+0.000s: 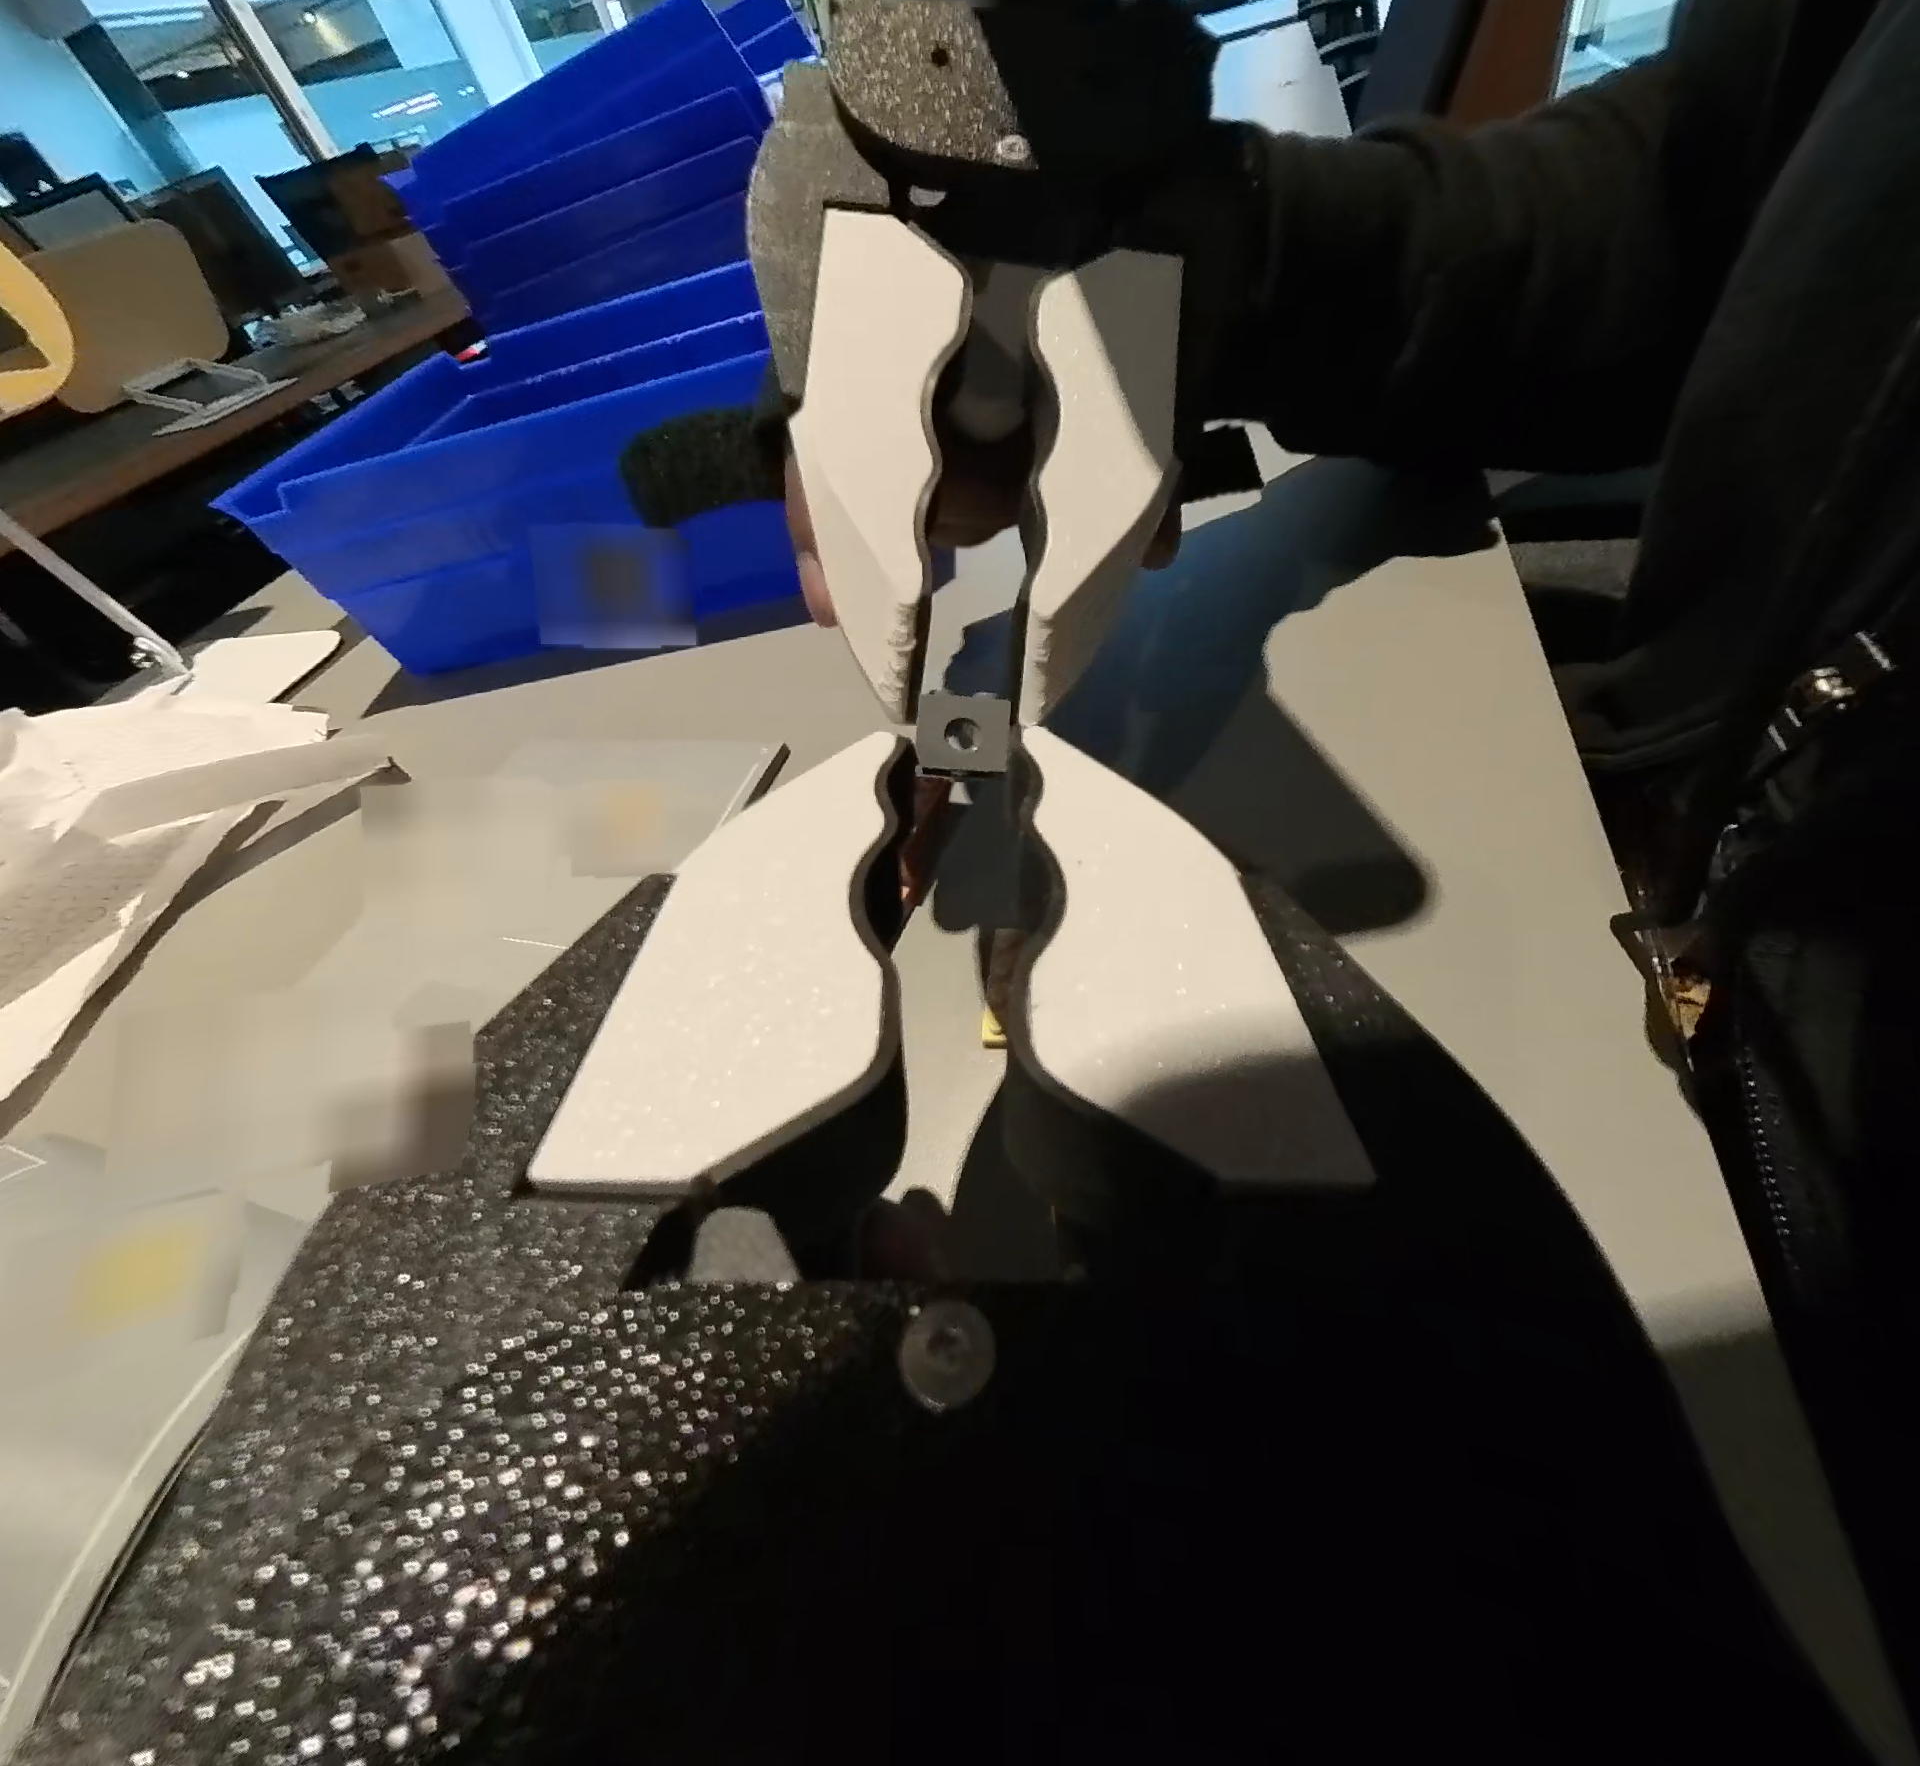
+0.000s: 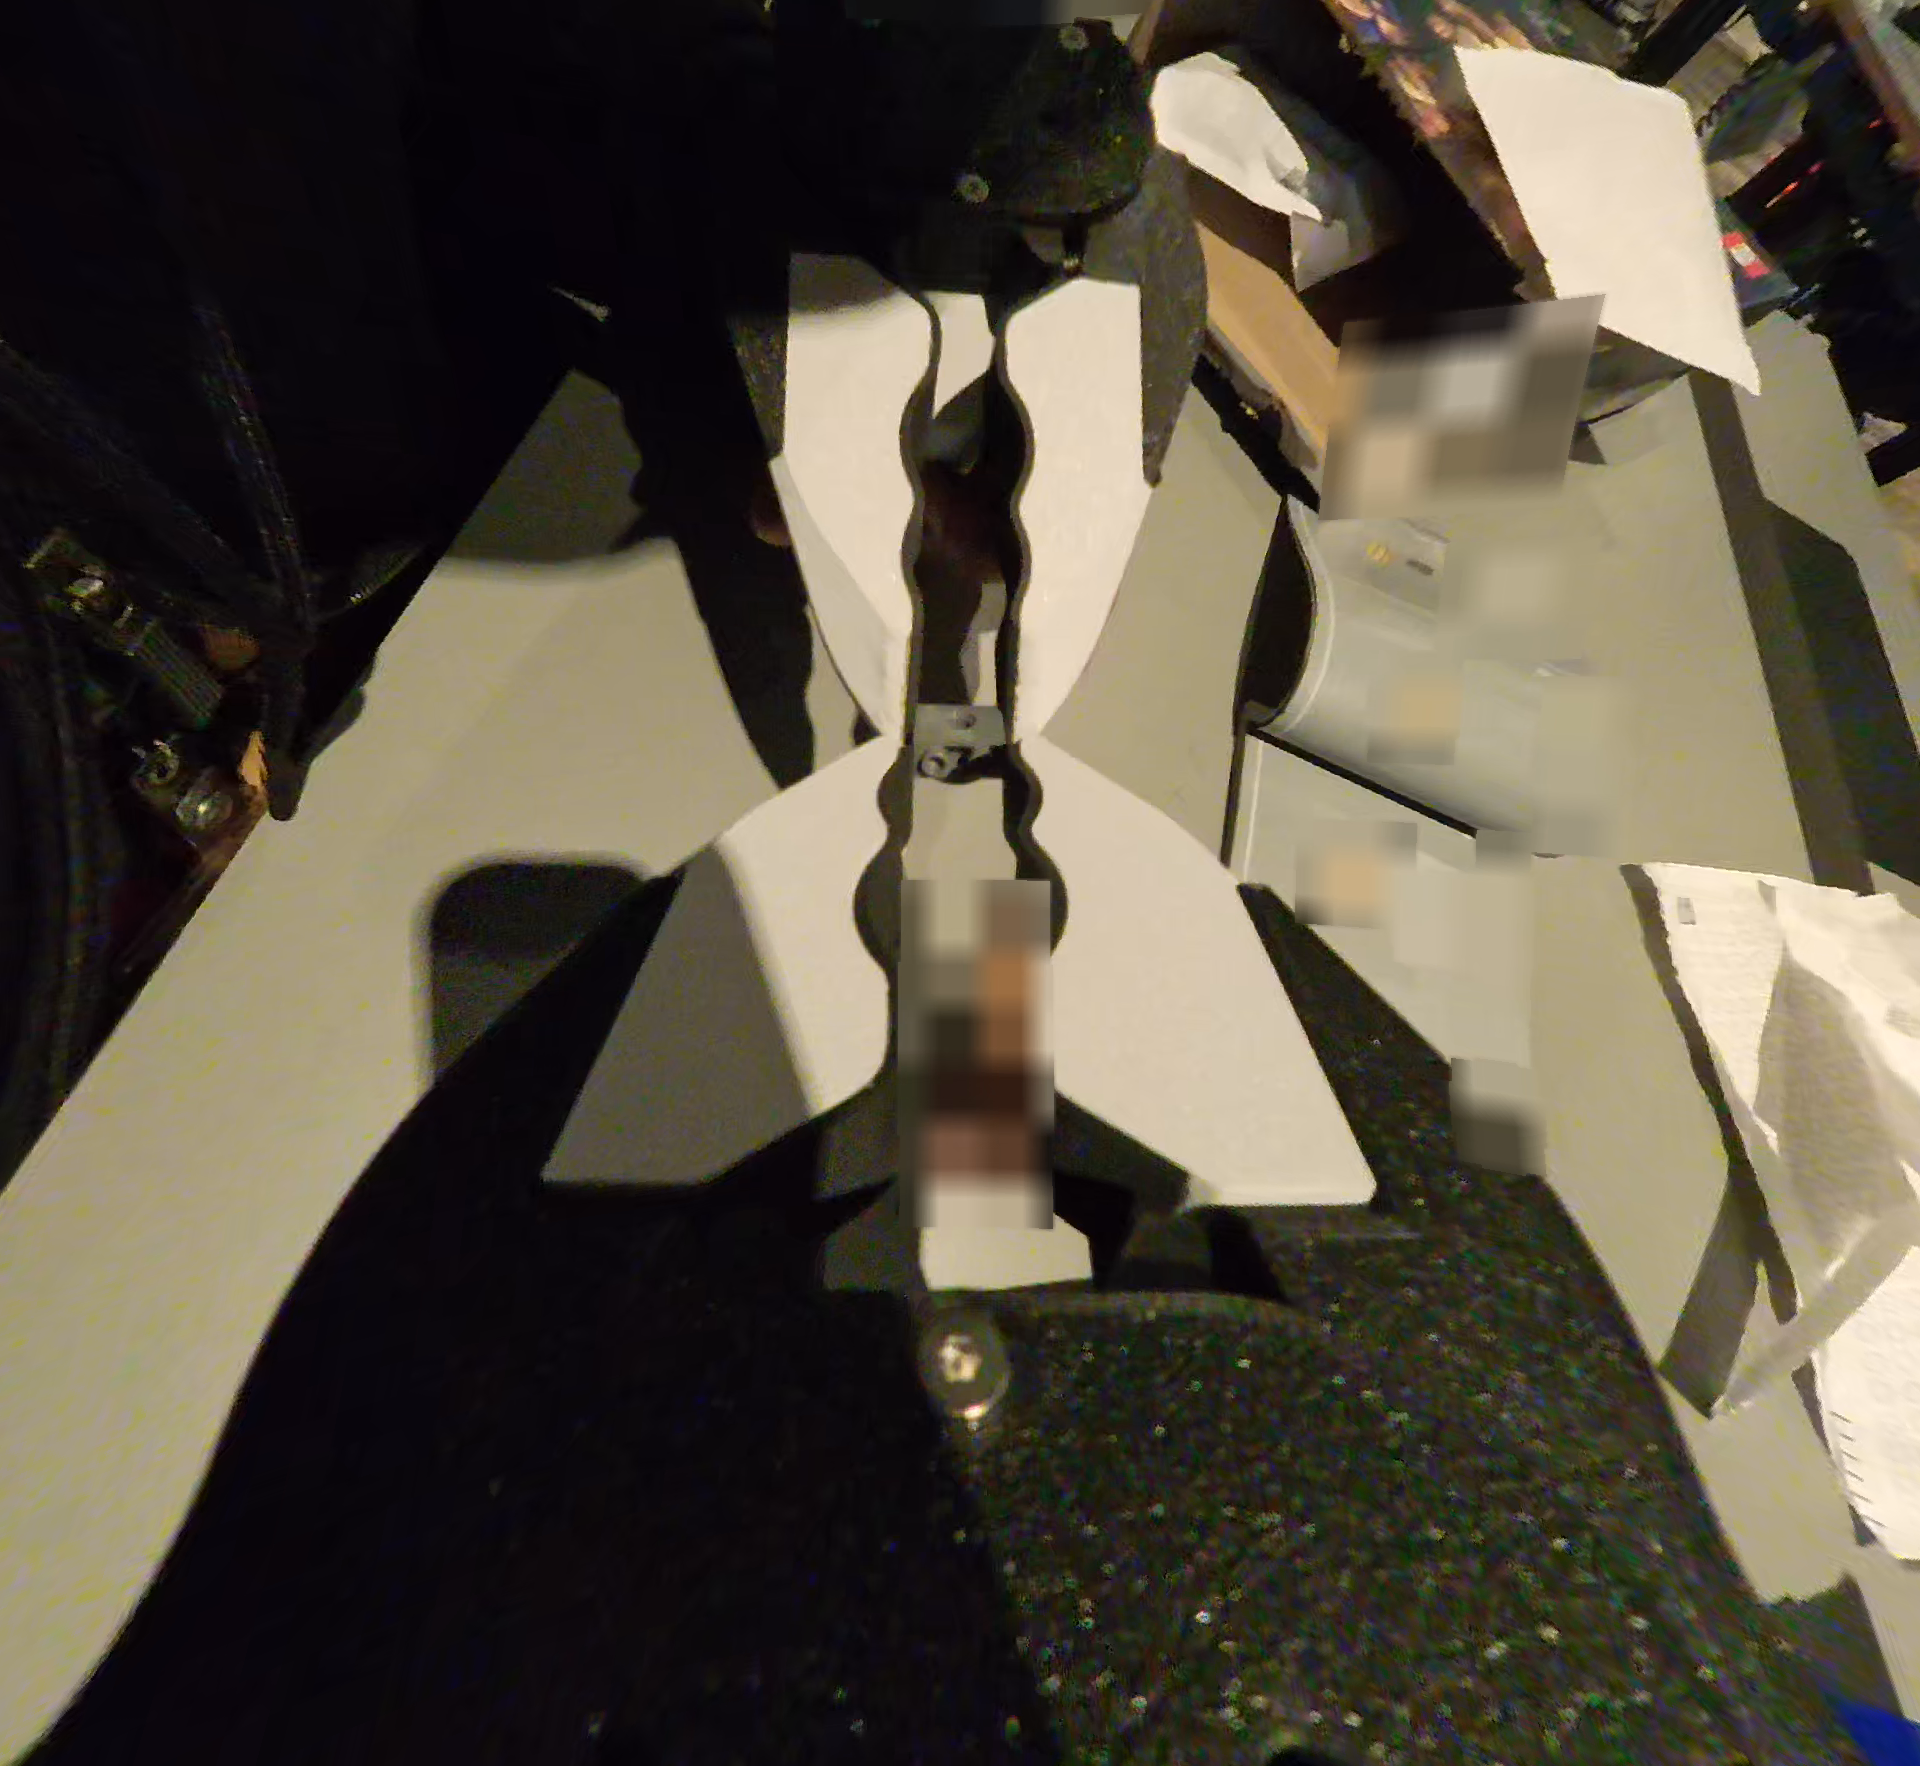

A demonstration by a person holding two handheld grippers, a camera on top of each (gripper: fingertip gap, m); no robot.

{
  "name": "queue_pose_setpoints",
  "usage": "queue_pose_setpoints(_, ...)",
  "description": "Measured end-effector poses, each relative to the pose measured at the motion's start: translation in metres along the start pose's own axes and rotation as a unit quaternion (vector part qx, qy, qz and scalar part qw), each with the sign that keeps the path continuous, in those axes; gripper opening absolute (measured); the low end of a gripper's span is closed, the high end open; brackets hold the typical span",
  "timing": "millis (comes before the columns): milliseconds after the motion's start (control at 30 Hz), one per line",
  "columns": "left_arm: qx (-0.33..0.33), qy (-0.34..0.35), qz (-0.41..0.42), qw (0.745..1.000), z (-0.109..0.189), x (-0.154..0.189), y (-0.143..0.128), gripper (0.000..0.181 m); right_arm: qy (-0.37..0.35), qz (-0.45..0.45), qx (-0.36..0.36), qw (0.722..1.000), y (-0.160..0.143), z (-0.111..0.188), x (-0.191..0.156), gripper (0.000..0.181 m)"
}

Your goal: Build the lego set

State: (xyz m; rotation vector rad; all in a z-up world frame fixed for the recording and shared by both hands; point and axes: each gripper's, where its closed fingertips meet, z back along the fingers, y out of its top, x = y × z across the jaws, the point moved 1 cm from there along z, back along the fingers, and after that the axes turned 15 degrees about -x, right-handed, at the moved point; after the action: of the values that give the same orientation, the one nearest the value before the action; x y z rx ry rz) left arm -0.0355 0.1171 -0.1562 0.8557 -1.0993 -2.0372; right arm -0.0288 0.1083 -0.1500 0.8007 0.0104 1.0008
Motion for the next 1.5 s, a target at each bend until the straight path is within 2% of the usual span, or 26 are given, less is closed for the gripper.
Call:
queue_pose_setpoints(333,-0.005,-0.009,-0.009,1.0,-0.001,0.004,0.0,0.016,0.031,-0.007,0.009,0.999,-0.001,-0.002,-0.004,0.015)
queue_pose_setpoints(500,0.002,-0.012,0.019,1.0,0.002,-0.002,0.001,0.016,0.013,-0.026,0.016,0.999,-0.001,0.001,0.003,0.015)
queue_pose_setpoints(567,-0.037,-0.032,0.055,0.997,0.004,-0.006,-0.011,0.018,0.007,-0.027,0.005,1.0,-0.006,0.003,0.004,0.015)
queue_pose_setpoints(700,-0.175,-0.065,0.084,0.979,0.005,-0.006,-0.049,0.023,0.011,-0.033,-0.008,0.999,-0.015,0.003,0.0,0.015)
queue_pose_setpoints(833,-0.22,-0.109,0.1,0.964,-0.013,0.002,-0.056,0.023,0.01,-0.034,-0.025,0.999,-0.022,-0.005,-0.003,0.015)
queue_pose_setpoints(900,-0.252,-0.113,0.089,0.957,-0.019,0.004,-0.064,0.023,0.009,-0.037,-0.025,0.999,-0.023,-0.006,-0.005,0.015)
queue_pose_setpoints(1067,-0.283,-0.128,0.067,0.948,-0.026,0.008,-0.07,0.021,0.011,-0.051,-0.015,0.999,-0.027,-0.004,-0.008,0.015)
queue_pose_setpoints(1200,-0.283,-0.153,0.042,0.946,-0.03,0.015,-0.067,0.014,0.009,-0.055,-0.011,0.998,-0.028,-0.003,-0.01,0.015)
queue_pose_setpoints(1333,-0.27,-0.214,-0.021,0.938,-0.029,0.028,-0.063,0.014,0.006,-0.058,-0.004,0.998,-0.029,0.0,-0.013,0.015)
queue_pose_setpoints(1500,-0.247,-0.3,-0.123,0.913,-0.025,0.038,-0.062,0.014,0.002,-0.062,0.001,0.998,-0.03,0.002,-0.02,0.015)
